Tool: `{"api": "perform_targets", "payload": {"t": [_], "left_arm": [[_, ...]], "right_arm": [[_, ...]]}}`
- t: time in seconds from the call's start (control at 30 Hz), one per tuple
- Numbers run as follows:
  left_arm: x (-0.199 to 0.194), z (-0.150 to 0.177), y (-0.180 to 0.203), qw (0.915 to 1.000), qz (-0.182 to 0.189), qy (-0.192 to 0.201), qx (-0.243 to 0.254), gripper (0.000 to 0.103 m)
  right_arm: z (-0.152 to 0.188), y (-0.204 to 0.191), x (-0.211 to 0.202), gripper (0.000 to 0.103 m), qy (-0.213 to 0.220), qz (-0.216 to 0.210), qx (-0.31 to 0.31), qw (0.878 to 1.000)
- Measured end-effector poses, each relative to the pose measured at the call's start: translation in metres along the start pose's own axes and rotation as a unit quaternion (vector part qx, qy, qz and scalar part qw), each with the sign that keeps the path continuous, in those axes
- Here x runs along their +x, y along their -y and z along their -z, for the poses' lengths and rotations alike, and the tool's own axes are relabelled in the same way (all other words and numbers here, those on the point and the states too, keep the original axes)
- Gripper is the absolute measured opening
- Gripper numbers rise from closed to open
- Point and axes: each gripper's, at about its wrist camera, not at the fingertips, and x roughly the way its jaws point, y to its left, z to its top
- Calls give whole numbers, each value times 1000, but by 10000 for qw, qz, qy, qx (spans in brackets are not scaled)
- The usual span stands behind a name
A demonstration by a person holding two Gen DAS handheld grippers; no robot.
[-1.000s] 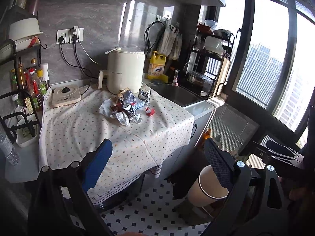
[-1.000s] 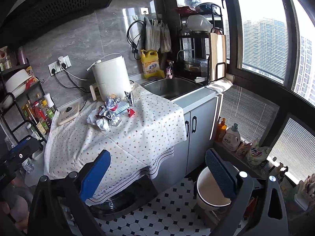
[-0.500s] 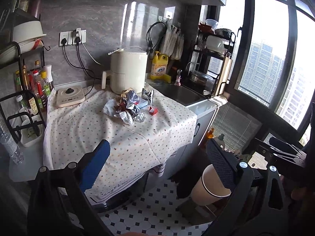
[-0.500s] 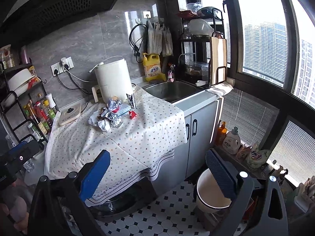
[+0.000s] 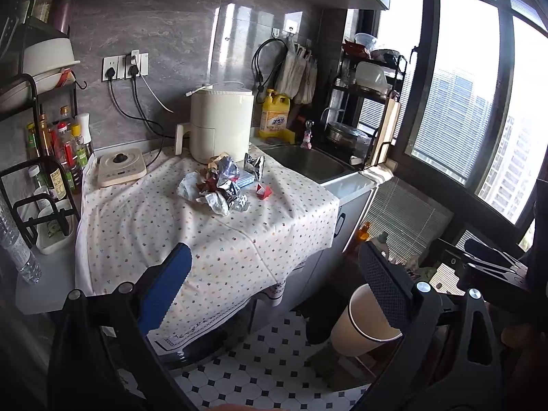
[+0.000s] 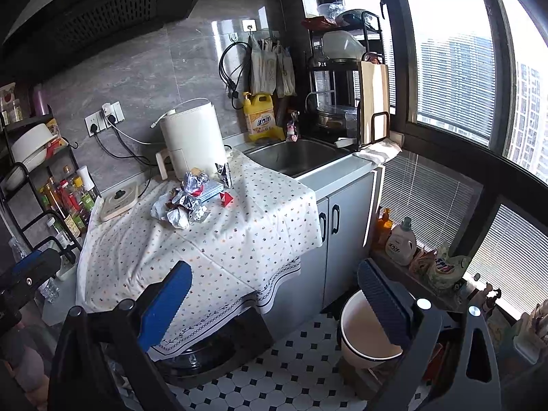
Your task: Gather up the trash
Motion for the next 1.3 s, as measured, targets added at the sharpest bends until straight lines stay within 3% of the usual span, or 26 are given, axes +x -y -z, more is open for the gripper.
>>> {"api": "perform_targets", "payload": {"t": [0.5,0.8,1.07,1.3], "left_arm": [[-2,0,1,10000,13,-43,-30,97],[10,-1,-5,9993,-196,-276,-151,97],[50,-5,-17,9977,-290,-553,-259,97],[111,-15,-31,9968,-229,-685,-349,97]], "right_arm": [[-3,5,0,95,42,1,57,10000],[-3,7,17,95,-115,-45,56,9999],[-9,4,59,95,-313,24,-159,9994],[-30,0,115,95,-559,53,-293,9980]]}}
